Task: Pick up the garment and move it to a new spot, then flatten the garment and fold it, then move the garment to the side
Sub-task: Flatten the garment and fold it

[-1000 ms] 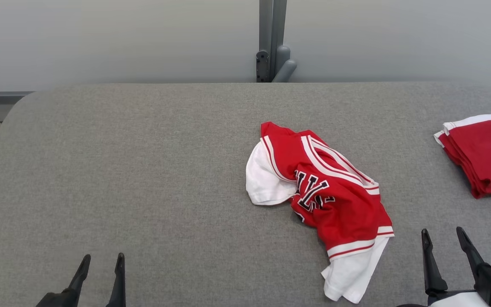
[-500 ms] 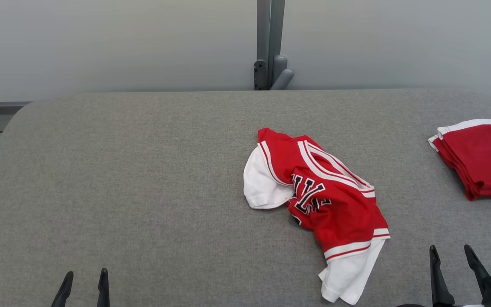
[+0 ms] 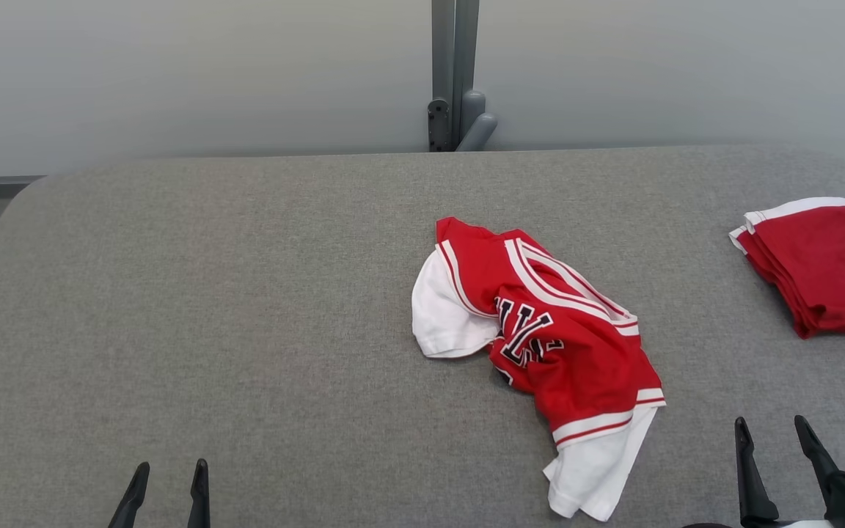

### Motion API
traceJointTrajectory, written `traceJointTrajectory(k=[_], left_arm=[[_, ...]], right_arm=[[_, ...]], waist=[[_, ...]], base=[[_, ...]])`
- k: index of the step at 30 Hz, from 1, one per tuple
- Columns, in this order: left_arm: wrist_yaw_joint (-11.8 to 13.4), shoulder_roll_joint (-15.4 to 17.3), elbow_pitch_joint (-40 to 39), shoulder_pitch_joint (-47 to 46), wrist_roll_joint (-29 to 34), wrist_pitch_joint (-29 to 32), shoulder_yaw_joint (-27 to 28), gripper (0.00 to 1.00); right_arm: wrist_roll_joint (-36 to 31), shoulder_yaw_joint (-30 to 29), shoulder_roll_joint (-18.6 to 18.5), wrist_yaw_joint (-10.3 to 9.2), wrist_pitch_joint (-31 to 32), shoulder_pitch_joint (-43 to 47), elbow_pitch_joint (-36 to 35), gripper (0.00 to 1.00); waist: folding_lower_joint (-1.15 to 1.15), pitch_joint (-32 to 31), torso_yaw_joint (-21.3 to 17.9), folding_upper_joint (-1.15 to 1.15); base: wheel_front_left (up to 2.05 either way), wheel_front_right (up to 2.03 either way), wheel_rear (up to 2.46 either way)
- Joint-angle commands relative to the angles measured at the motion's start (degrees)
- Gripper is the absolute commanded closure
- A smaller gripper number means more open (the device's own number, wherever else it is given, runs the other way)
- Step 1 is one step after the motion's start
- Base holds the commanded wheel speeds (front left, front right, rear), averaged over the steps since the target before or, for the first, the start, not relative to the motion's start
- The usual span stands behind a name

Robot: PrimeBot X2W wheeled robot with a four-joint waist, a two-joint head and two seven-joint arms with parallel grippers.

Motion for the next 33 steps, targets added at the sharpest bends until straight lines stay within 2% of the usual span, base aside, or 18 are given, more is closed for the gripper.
traceJointTrajectory(k=[1, 22, 27, 33], left_arm=[[-0.2, 0.6, -0.3, -0.3, -0.5, 0.0, -0.5, 0.00], [-0.2, 0.8, -0.9, -0.6, -0.9, 0.0, -3.2, 0.00], [-0.2, 0.2, -1.0, -3.2, -1.5, 0.0, -9.2, 0.00], [-0.2, -1.5, 2.1, -10.8, -2.3, 0.0, -19.9, 0.00]], right_arm=[[-0.5, 0.0, -0.2, -0.08, -0.2, -0.3, -0.2, 0.00], [-0.1, 0.1, -0.2, -0.08, -0.2, -0.4, -0.3, 0.00], [-0.5, 1.0, -0.2, -0.08, -0.2, -1.6, -0.1, 0.00], [-0.9, 2.1, -0.2, -0.08, -0.2, -3.2, -0.6, 0.00]], waist=[[0.00, 0.0, 0.0, 0.01], [0.00, 0.1, -0.4, 0.01], [0.00, 0.5, -1.8, 0.01], [0.00, 1.7, -6.1, 0.01]], base=[[0.00, 0.00, 0.00], [0.00, 0.00, 0.00], [0.00, 0.00, 0.00], [0.00, 0.00, 0.00]])
